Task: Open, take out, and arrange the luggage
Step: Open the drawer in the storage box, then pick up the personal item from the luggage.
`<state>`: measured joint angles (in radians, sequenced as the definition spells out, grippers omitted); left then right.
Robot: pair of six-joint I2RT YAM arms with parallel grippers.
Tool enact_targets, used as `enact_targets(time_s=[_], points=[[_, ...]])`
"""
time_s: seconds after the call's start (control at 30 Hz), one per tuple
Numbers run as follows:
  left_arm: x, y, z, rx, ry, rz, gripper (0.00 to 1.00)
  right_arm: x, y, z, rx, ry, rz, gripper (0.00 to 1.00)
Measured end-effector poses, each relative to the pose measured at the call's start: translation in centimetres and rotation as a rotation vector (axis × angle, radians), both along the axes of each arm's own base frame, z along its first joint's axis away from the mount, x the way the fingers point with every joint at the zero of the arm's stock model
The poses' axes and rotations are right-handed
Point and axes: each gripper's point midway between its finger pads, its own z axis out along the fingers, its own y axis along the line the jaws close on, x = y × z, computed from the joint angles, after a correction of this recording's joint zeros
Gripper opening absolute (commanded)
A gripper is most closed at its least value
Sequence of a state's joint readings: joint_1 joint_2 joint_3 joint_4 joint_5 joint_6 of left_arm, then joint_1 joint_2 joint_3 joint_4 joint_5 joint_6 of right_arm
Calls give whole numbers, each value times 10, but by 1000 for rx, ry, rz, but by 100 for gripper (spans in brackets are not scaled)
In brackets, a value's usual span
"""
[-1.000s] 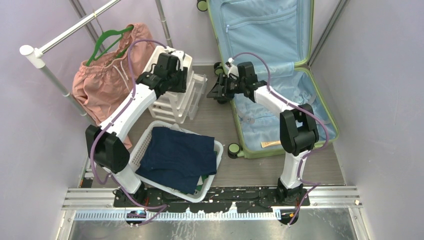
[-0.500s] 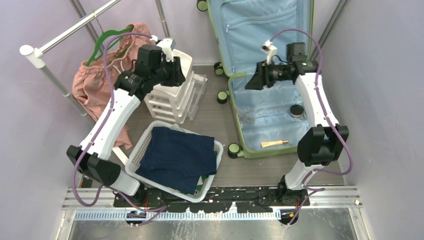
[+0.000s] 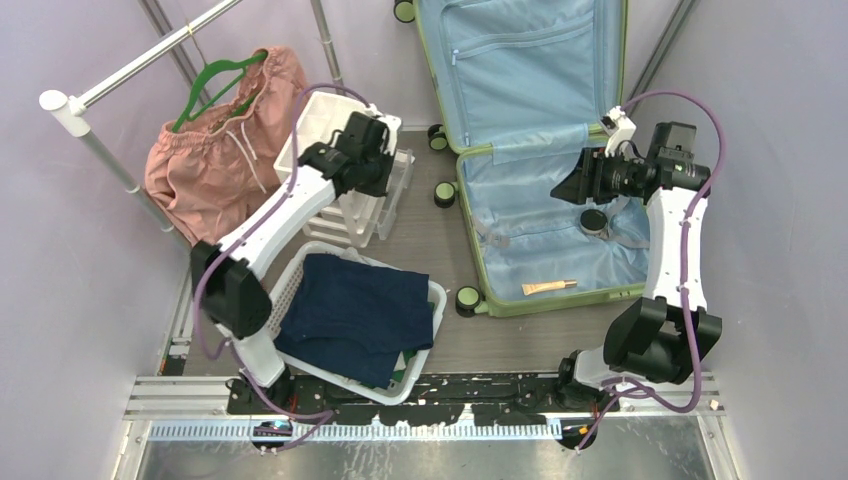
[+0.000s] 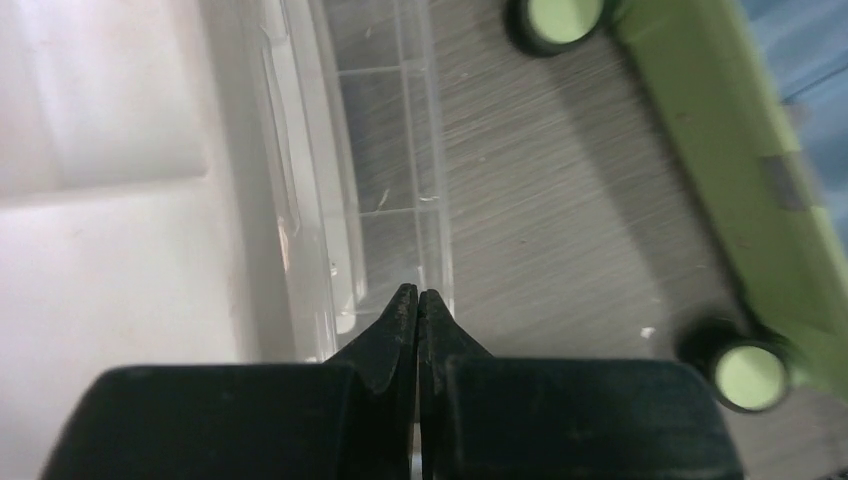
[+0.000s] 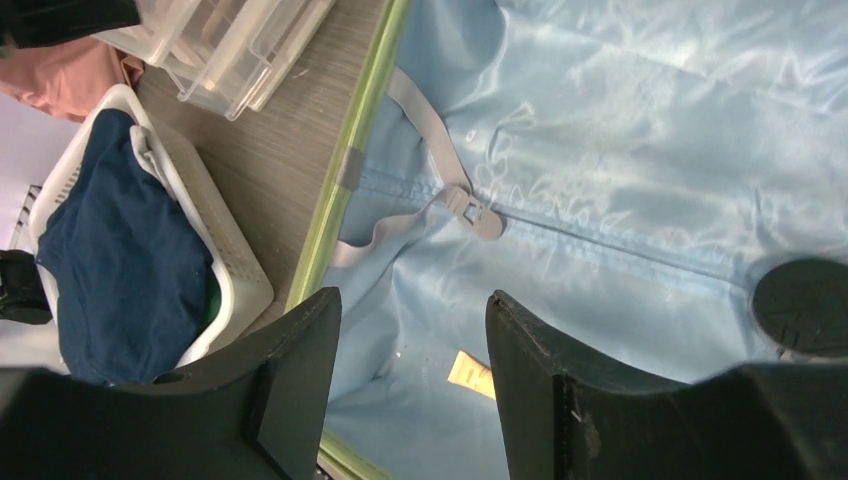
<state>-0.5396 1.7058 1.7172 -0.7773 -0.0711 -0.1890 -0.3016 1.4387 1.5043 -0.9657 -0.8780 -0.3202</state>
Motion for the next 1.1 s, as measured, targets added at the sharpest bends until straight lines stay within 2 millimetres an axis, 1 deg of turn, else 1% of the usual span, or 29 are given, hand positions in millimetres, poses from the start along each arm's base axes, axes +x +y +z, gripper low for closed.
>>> enact_targets(time_s=[0.07,0.17,0.2,0.3,0.43,0.5,0.57,0.63,0.7,0.9,1.0,1.1], points=[[8,2,-27,70,41,-1,1,-4,-3,-6,6,17,-16,61],[18,2,-55,143,75,-5,2,-7,-5,-16,15,39,-27,61],[20,2,-61,164,79,-8,2,-8,-5,-19,18,48,-29,61],[24,3,-73,224,75,-11,3,-9,-4,-25,26,63,-32,61],[27,3,-88,287,78,-19,9,-10,-4,-28,31,71,-35,61],[27,3,-97,305,91,-23,19,-9,-4,-28,32,67,-35,61],[26,1,-102,308,103,-30,27,-8,-4,-27,32,63,-35,61],[26,-1,-103,299,108,-37,32,-7,-5,-27,31,61,-38,61],[25,-4,-103,282,114,-46,34,-7,-7,-28,24,63,-47,61],[23,-10,-102,249,128,-63,35,-4,-23,-37,-45,80,-106,61],[24,-13,-94,233,117,-67,34,-3,-35,-43,-98,90,-144,62],[23,-15,-78,203,91,-68,33,-1,-48,-50,-159,107,-184,62]])
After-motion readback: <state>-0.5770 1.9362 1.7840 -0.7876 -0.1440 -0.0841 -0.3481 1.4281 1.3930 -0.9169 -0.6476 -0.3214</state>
